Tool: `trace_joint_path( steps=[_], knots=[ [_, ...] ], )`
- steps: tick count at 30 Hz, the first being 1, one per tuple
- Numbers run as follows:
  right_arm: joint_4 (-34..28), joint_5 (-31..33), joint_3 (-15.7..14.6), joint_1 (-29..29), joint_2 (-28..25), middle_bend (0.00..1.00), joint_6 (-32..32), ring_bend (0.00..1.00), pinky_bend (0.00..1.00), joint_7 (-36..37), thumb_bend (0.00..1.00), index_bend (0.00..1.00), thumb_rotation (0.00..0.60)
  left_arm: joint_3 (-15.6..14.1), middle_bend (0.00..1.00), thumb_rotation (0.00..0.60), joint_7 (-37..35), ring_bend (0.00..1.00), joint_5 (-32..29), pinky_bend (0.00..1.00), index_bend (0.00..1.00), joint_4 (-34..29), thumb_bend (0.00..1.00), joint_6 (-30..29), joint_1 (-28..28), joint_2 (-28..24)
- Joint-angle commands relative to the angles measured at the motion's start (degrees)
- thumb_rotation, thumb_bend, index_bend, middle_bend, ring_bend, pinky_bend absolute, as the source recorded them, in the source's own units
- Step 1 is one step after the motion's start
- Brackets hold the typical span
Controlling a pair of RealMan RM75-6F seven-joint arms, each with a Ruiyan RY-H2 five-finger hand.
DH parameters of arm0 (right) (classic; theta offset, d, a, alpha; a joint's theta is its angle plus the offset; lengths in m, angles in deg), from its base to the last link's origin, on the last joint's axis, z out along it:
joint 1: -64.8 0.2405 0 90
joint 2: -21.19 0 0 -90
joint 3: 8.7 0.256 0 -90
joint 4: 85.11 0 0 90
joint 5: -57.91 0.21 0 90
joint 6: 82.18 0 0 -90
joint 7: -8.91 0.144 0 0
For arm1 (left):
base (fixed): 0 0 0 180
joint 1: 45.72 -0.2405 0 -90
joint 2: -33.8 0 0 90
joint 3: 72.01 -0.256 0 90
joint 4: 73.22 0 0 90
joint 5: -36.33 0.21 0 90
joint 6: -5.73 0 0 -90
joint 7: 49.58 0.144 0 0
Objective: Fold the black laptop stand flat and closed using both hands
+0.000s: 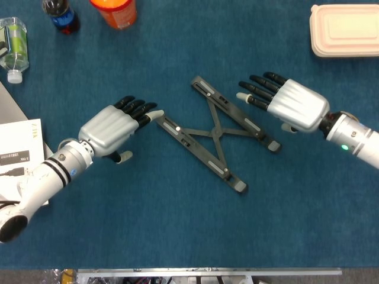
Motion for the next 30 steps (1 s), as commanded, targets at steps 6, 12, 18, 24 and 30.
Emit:
trace_joint_path(
  steps=[6, 12, 18, 24, 30],
  knots=[
    [6.95, -1.54, -1.37, 0.48, 3.95, 0.02, -0.84, 0.0, 0.16, 1.91, 0.0, 0.0, 0.6, 2.76, 0.0, 0.6, -9.0, 0.0, -6.44, 0.0, 0.0, -3.0, 0.28, 2.48, -0.65, -4.03],
    [12.63, -2.41, -2.34, 0.52, 7.38, 0.01, -2.14, 0.0, 0.16, 4.32, 0.0, 0.0, 0.6, 2.66, 0.0, 0.6, -10.97, 0.0, -4.99, 0.0, 0.0, -4.36, 0.28, 1.02, -2.11, -7.05],
    [16.78, -3.18, -3.49, 0.57, 10.17, 0.0, -2.9, 0.0, 0.13, 5.91, 0.0, 0.0, 0.6, 2.31, 0.0, 0.6, -13.74, 0.0, -3.33, 0.0, 0.0, -5.39, 0.28, 1.12, -3.05, -9.57],
    [20.18, -3.63, -4.18, 0.67, 12.83, 0.0, -3.8, 0.0, 0.1, 7.22, 0.0, 0.0, 0.6, 1.96, 0.0, 0.6, -16.07, 0.0, -1.0, 0.0, 0.0, -5.45, 0.28, 0.62, -3.98, -10.98],
    [22.44, -4.2, -4.9, 0.64, 15.0, 0.0, -5.42, 0.0, 0.08, 8.58, 0.0, 0.0, 0.6, 1.58, 0.0, 0.6, -18.37, 0.0, 1.09, 0.0, 0.0, -5.06, 0.28, -0.02, -4.87, -11.93]
  ],
)
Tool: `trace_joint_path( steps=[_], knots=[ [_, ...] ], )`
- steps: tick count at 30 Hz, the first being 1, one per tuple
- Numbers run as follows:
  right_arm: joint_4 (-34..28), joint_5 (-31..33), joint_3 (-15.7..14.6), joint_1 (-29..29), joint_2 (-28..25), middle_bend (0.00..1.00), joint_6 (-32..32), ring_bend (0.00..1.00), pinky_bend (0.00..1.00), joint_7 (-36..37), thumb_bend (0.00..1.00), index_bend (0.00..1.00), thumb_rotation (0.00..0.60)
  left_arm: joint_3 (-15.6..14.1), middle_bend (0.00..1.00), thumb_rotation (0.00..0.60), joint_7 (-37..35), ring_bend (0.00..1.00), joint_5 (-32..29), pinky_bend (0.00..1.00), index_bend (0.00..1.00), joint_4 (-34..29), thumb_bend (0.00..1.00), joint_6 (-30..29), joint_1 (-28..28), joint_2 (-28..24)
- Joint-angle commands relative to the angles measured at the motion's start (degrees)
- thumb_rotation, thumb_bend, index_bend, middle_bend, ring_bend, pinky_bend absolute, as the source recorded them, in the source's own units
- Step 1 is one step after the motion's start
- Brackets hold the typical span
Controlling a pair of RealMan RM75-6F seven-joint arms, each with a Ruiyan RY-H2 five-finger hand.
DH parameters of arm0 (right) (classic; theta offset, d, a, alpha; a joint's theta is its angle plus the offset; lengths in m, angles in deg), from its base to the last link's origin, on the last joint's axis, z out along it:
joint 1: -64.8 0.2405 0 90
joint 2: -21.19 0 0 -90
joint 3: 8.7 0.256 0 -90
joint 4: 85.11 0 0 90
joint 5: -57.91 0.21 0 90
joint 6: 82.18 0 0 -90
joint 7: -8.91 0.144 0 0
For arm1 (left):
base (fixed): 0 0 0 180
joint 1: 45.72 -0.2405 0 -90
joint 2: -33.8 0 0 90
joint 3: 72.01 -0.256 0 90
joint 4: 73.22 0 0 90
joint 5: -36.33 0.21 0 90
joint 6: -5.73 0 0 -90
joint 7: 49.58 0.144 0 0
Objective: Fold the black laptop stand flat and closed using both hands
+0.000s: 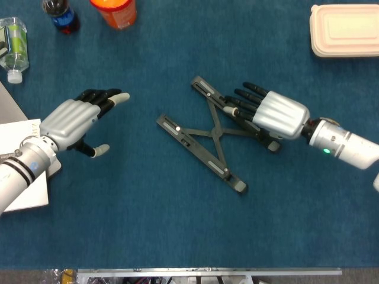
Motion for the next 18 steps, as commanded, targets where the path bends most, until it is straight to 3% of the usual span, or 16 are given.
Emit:
trace_joint_path(
  steps=[1, 18],
  knots=[
    [0.57, -0.31, -0.43, -0.06, 0.74, 0.0, -0.7, 0.0, 0.08, 0.4, 0.0, 0.0, 0.6, -0.22, 0.0, 0.6, -0.89, 0.0, 0.88, 0.0, 0.0, 0.2, 0.28, -0.31, -0.4, -0.46],
    [-5.35, -0.34, 0.2, 1.34, 3.95, 0.0, -1.75, 0.0, 0.08, -1.17, 0.0, 0.0, 0.6, -1.55, 0.0, 0.6, -5.81, 0.0, 5.77, 0.0, 0.0, -0.35, 0.28, -2.28, -2.31, -4.35]
  ],
)
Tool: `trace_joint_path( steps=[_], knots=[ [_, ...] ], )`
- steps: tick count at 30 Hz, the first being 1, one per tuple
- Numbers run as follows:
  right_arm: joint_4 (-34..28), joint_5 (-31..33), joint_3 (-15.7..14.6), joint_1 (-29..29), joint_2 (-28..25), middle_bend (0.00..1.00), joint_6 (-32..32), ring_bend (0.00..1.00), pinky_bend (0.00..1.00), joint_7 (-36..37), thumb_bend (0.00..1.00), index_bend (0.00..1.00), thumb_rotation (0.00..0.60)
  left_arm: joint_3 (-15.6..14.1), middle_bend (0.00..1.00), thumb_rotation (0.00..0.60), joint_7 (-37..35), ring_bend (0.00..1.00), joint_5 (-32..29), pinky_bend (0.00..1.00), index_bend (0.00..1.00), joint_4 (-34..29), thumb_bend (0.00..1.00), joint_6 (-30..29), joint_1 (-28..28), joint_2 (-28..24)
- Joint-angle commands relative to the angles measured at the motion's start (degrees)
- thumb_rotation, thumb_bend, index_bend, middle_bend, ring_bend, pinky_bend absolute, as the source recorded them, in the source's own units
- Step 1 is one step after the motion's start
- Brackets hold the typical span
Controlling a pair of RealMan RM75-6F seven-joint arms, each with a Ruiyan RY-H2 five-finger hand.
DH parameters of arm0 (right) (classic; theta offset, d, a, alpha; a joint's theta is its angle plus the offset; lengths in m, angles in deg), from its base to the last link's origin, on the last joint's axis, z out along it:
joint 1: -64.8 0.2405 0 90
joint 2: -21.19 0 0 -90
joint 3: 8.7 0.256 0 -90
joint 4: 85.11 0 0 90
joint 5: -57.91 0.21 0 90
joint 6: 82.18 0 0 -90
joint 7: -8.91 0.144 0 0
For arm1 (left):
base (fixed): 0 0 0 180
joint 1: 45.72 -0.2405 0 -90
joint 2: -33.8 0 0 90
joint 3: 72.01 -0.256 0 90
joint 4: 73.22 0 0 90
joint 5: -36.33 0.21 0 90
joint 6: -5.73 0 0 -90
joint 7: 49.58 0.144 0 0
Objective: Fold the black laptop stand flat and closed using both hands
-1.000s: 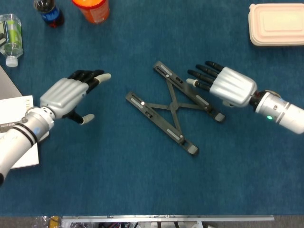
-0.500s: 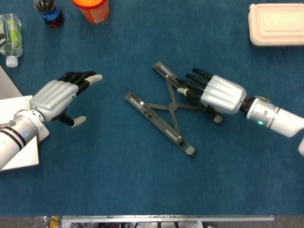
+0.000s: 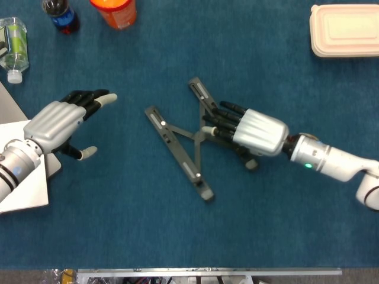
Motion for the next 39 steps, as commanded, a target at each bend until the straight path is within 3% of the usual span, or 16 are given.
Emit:
trace_joint_path(
  steps=[1, 11, 17, 24, 30, 39],
  knots=[
    [-1.11, 0.2, 0.82, 0.78, 1.09, 0.0, 0.11, 0.0, 0.08, -0.73, 0.0, 0.0, 0.6, -0.2, 0.0, 0.6, -0.9, 0.0, 0.57, 0.0, 0.0, -0.18, 0.28, -0.52, -0.43, -0.8],
    [-3.11, 1.06, 2.44, 2.35, 4.12, 0.0, 1.33, 0.0, 0.08, -1.7, 0.0, 0.0, 0.6, -0.9, 0.0, 0.6, -3.44, 0.0, 1.62, 0.0, 0.0, 0.02, 0.28, -1.08, -1.43, -2.72],
    [-7.46, 2.64, 3.24, 2.27, 0.1, 0.0, 1.51, 0.0, 0.08, -2.04, 0.0, 0.0, 0.6, -0.61, 0.0, 0.6, 1.23, 0.0, 2.53, 0.0, 0.0, 2.4, 0.28, -1.92, -1.28, -1.75],
    [-15.11, 5.74, 5.52, 1.5, -6.28, 0.0, 1.47, 0.0, 0.08, -4.32, 0.0, 0.0, 0.6, 0.09, 0.02, 0.6, 16.53, 0.0, 5.77, 0.01, 0.0, 9.11, 0.28, -5.93, -1.17, 5.58],
    [-20.38, 7.38, 7.52, 1.26, -10.19, 0.0, 1.36, 0.0, 0.08, -7.23, 0.0, 0.0, 0.6, 0.04, 0.0, 0.6, 18.39, 0.0, 9.32, 0.01, 0.0, 14.14, 0.28, -6.64, 0.48, 11.97],
    [-21.39, 3.23, 5.23, 1.97, -10.63, 0.0, 1.44, 0.0, 0.05, -10.06, 0.0, 0.0, 0.6, -0.39, 0.0, 0.6, 18.73, 0.0, 9.96, 0.01, 0.0, 19.34, 0.28, -2.21, 4.22, 18.53]
  ],
)
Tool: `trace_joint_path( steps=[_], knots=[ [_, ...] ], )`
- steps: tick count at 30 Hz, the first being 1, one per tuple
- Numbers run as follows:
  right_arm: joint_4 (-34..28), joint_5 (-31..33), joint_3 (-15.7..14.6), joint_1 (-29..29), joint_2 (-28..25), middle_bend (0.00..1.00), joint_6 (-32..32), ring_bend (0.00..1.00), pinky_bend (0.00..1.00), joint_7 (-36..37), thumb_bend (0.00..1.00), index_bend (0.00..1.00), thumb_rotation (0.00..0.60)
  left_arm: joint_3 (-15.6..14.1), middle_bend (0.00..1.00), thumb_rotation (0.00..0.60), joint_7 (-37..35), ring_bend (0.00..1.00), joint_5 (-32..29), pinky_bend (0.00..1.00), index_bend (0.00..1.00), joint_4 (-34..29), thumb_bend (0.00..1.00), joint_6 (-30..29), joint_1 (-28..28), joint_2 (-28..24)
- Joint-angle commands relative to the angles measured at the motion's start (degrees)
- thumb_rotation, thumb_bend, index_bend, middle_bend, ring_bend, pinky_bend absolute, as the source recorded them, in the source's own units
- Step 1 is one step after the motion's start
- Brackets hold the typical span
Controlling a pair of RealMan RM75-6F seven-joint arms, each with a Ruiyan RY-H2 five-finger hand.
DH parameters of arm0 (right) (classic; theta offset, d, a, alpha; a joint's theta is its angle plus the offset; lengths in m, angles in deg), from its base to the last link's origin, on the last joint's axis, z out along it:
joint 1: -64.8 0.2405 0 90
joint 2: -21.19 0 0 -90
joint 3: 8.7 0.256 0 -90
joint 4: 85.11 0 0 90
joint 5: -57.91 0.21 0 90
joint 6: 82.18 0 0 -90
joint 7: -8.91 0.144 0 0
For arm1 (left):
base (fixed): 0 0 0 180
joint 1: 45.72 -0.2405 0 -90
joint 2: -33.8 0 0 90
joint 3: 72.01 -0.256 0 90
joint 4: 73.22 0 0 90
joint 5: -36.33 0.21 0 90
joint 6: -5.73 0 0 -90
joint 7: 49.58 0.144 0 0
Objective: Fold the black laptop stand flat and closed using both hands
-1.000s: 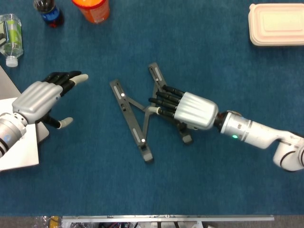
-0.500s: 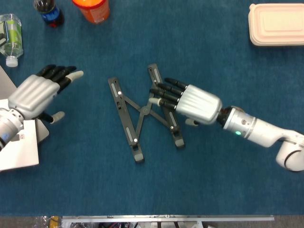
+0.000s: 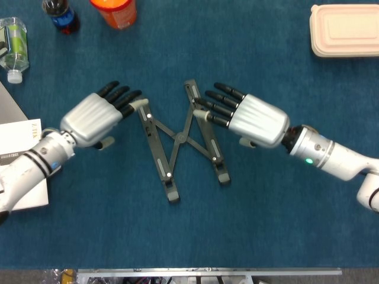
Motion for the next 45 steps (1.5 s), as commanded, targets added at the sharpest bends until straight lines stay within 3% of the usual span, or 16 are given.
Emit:
trace_joint_path(
  steps=[1, 25, 45],
  knots=[
    [0.13, -1.79, -1.06, 0.37, 0.61, 0.0, -0.17, 0.0, 0.05, -1.05, 0.0, 0.0, 0.6, -0.16, 0.0, 0.6, 0.61, 0.0, 0.23, 0.01, 0.0, 1.51, 0.28, 1.1, 1.16, 1.76],
    [8.35, -6.61, -3.19, 3.16, 6.4, 0.0, 1.06, 0.0, 0.01, -2.71, 0.0, 0.0, 0.6, -0.15, 0.0, 0.6, 2.65, 0.0, -4.18, 0.01, 0.0, 8.75, 0.28, 1.99, 2.47, 11.31],
    [17.0, -8.2, -5.0, 3.31, 10.99, 0.0, -2.32, 0.0, 0.01, 0.35, 0.0, 0.0, 0.6, 0.21, 0.0, 0.6, 3.35, 0.0, -8.87, 0.01, 0.0, 7.1, 0.28, 3.74, 2.69, 13.5]
  ],
)
